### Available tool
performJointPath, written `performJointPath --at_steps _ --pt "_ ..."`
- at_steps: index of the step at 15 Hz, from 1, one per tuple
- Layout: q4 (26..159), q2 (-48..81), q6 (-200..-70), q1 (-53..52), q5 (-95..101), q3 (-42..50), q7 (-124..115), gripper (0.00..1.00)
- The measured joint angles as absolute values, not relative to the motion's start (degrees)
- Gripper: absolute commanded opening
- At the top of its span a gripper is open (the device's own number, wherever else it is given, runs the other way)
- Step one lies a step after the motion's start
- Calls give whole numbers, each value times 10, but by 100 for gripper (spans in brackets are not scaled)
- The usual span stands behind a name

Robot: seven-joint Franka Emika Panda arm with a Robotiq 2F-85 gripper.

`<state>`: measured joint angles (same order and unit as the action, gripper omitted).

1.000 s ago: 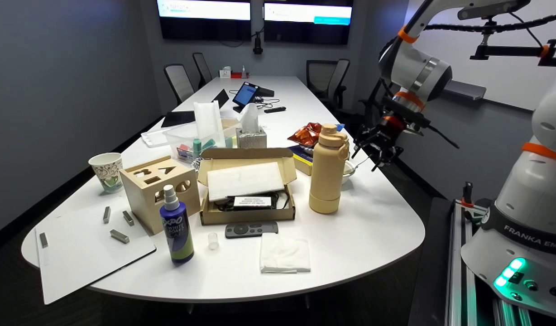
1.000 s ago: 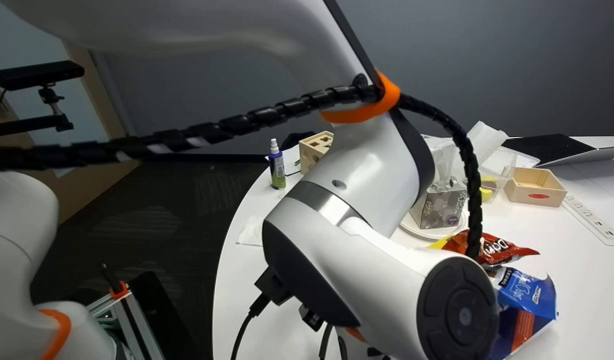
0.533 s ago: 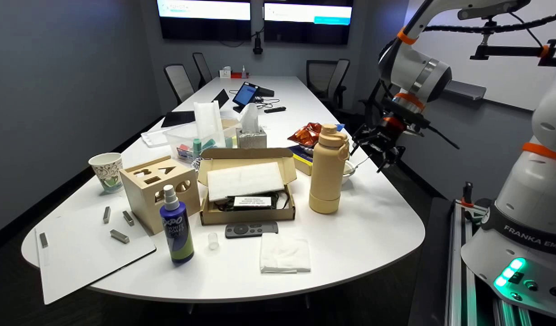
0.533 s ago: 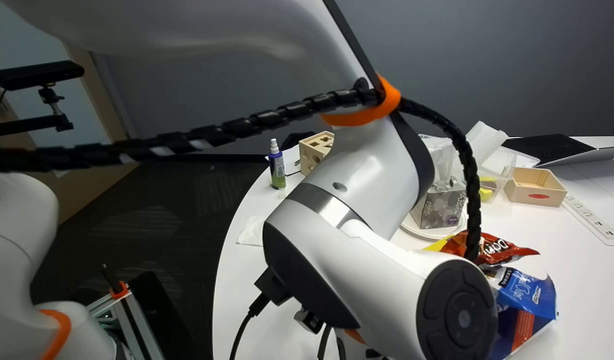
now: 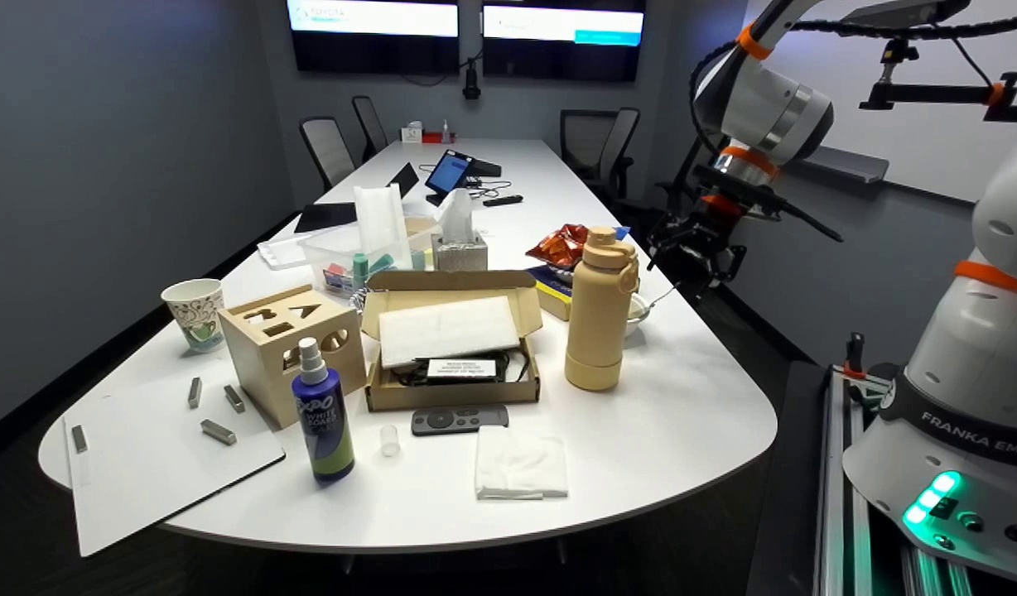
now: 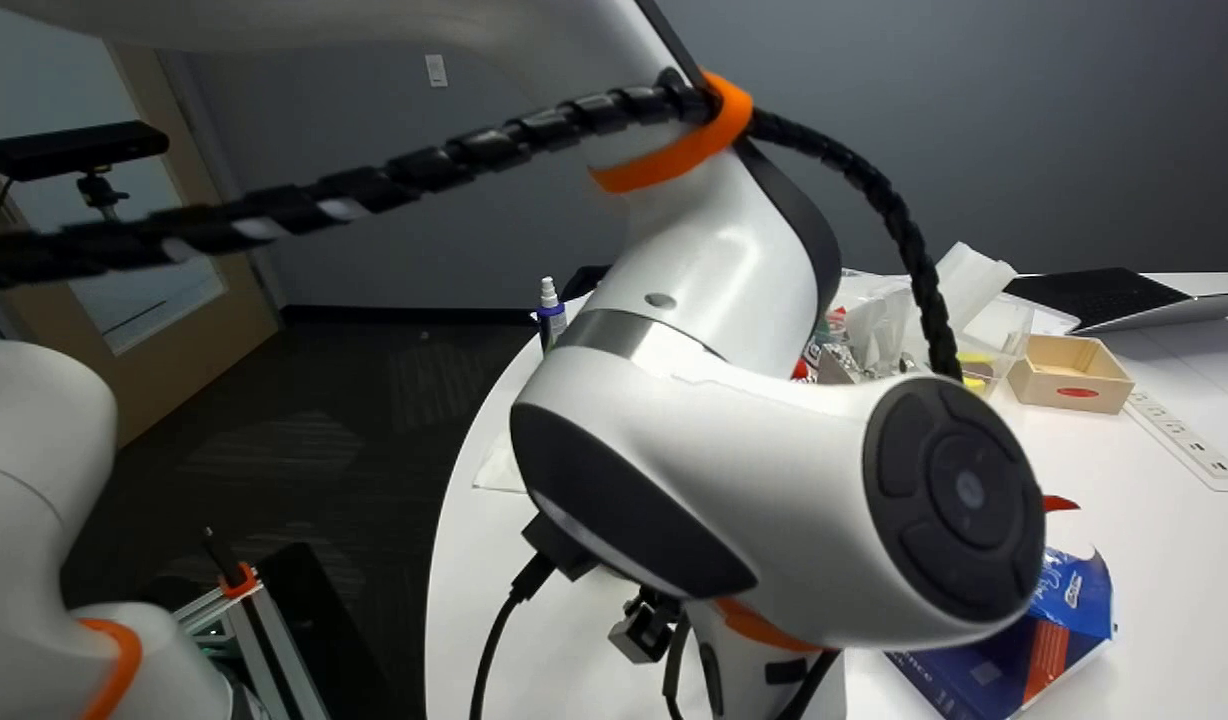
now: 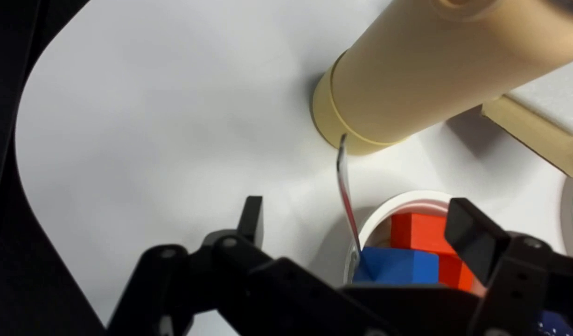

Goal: Use the spoon to stir the contents in the bowl

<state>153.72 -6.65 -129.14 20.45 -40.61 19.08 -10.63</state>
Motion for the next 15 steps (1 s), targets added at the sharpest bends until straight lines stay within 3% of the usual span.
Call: performJointPath --at_steps 15 --pt "1537 -233 -1317 245 -154 128 -332 100"
